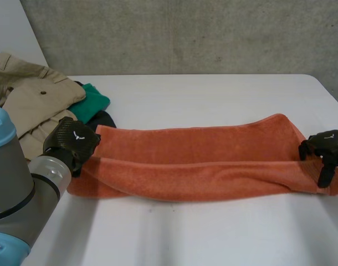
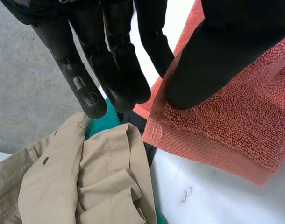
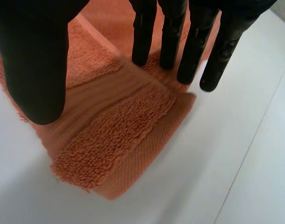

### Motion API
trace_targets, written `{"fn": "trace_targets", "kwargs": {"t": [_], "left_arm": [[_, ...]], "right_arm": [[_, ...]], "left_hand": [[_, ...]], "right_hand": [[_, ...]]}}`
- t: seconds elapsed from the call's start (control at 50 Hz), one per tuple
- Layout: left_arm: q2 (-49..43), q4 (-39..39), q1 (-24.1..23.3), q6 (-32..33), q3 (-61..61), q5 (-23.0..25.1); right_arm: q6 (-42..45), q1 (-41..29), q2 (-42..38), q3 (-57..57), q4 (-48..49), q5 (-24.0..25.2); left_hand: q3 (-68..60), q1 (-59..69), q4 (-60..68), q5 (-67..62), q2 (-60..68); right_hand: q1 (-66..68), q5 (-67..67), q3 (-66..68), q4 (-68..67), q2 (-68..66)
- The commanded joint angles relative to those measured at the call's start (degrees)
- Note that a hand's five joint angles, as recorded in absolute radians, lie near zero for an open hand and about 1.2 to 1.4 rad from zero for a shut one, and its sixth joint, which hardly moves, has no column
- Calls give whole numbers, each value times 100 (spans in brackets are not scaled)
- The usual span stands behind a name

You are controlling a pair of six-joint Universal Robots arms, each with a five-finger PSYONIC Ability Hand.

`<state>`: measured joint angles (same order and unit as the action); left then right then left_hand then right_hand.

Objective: Fold the laundry.

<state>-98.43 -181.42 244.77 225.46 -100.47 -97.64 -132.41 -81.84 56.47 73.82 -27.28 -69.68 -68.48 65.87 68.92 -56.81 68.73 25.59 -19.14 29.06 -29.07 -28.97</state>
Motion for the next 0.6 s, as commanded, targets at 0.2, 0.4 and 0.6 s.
{"fn": "trace_targets", "kwargs": {"t": [0.2, 0.4, 0.6], "left_arm": [[25, 36, 1, -3, 1, -18], [789, 422, 18, 24, -227, 8], [458, 810, 45, 6, -333, 61]], "right_arm": [[-30, 81, 1111, 124, 302, -10], [1275, 774, 2359, 439, -960, 42], [2343, 1013, 2290, 968, -1483, 253]], "left_hand": [[-1152, 1413, 1108, -1319, 1127], [-1152, 1413, 1108, -1319, 1127], [-1152, 1413, 1108, -1319, 1127]], "right_hand": [[5441, -5086, 5094, -5093, -5103], [5441, -5086, 5094, -5093, -5103], [5441, -5086, 5094, -5093, -5103]]}}
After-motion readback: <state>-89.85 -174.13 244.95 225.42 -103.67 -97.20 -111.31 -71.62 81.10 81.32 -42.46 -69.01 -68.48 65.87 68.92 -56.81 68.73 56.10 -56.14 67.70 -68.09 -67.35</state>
